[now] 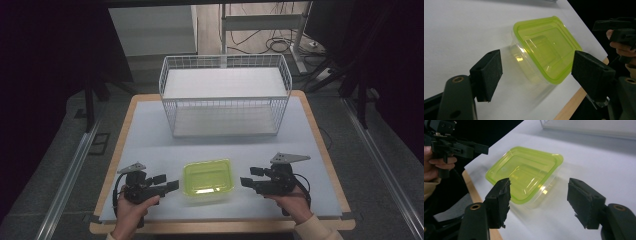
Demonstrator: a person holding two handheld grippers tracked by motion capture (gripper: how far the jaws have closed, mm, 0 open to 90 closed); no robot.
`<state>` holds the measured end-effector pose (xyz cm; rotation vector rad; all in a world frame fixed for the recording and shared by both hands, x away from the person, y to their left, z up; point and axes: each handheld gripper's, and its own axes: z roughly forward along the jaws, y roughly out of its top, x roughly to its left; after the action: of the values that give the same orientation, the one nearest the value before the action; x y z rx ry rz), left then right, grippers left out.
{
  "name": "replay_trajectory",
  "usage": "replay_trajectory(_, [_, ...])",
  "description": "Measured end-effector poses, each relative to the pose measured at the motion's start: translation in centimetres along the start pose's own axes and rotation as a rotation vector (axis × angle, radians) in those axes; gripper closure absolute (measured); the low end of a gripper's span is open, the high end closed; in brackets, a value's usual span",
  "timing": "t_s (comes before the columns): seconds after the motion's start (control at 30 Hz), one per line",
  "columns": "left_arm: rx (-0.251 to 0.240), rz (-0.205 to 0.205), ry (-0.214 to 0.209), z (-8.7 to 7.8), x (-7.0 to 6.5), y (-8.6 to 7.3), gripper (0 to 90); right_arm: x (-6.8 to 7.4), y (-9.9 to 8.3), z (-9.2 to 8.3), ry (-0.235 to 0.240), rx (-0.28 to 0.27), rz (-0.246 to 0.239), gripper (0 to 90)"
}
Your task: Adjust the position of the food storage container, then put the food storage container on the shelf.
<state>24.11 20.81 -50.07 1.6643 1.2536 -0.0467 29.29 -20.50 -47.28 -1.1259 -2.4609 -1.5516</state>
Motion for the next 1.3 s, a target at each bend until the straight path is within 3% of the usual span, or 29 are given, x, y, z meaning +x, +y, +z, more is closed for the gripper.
replay_trajectory(0.5, [0.041,-0.054,-0.051,1.3,0.1,0.7,25.0,0.0,0.4,3.3,0.035,0.082,0.069,33.9])
replay_trajectory(0.63, [0.052,-0.079,-0.065,1.9,0.2,1.0,25.1,-0.2,0.8,4.3,0.047,0.085,0.109,35.6])
replay_trajectory(0.7, [0.058,-0.091,-0.064,2.2,0.4,1.1,25.4,-0.3,1.0,4.7,0.032,0.093,0.119,36.5])
replay_trajectory(0.97, [0.086,-0.13,-0.039,3.3,1.2,1.3,31.6,-1.3,1.1,5.5,0.02,0.114,0.19,44.2])
replay_trajectory(1.3, [0.131,-0.168,-0.068,4.7,1.6,1.1,41.6,-1.9,0.5,6.7,0.043,0.153,0.237,54.4])
